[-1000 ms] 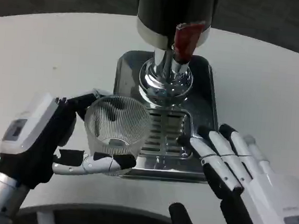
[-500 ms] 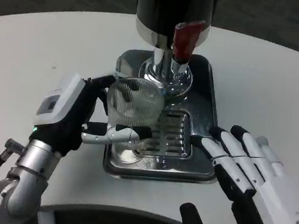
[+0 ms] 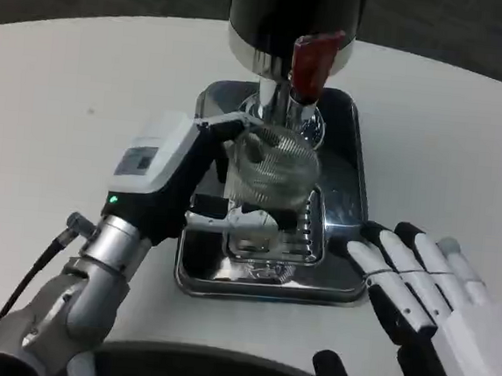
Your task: Grasp the cup under the faucet to collect the drink, then remove the cup.
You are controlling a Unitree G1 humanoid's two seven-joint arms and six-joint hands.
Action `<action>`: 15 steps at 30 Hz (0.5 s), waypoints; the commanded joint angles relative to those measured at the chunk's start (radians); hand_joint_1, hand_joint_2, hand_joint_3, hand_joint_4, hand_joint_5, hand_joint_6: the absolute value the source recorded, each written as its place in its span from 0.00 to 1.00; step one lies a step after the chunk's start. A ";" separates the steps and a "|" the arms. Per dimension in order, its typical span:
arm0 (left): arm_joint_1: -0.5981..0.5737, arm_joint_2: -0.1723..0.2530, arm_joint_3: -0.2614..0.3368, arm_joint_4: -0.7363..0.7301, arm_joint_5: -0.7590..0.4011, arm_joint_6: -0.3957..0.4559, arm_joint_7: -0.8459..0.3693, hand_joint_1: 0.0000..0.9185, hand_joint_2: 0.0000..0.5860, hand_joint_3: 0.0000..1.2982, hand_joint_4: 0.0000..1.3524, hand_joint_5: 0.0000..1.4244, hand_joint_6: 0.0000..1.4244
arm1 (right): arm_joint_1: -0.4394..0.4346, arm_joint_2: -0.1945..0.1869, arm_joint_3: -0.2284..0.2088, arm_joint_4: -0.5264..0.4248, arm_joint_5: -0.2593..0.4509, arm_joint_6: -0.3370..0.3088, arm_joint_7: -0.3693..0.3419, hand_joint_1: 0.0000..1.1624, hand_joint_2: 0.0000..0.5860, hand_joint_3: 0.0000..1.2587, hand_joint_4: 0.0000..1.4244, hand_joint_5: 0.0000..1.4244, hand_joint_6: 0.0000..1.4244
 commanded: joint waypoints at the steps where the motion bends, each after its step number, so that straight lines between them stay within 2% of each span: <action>1: -0.056 -0.018 -0.030 0.075 0.000 -0.008 0.052 0.64 0.18 0.73 0.78 0.86 0.96 | 0.016 0.032 -0.021 -0.016 0.016 -0.037 0.026 0.41 0.80 0.12 0.05 0.02 0.01; 7: -0.087 -0.010 -0.068 0.165 0.004 0.007 0.052 0.64 0.18 0.73 0.78 0.86 0.96 | 0.028 0.058 -0.055 -0.016 0.038 -0.064 0.050 0.41 0.79 0.14 0.06 0.03 0.02; 10: -0.097 -0.008 -0.082 0.186 -0.001 0.004 0.046 0.65 0.14 0.72 0.76 0.84 0.95 | 0.029 0.066 -0.072 -0.016 0.050 -0.078 0.054 0.41 0.79 0.15 0.06 0.03 0.02; 13: -0.102 -0.007 -0.095 0.189 -0.005 0.003 0.039 0.64 0.07 0.70 0.71 0.77 0.88 | 0.031 0.076 -0.078 -0.016 0.055 -0.085 0.058 0.41 0.79 0.15 0.06 0.03 0.02; 15: -0.102 -0.005 -0.101 0.189 -0.009 0.004 0.028 0.61 0.05 0.63 0.61 0.67 0.77 | 0.035 0.081 -0.074 -0.016 0.053 -0.089 0.059 0.41 0.79 0.15 0.06 0.03 0.02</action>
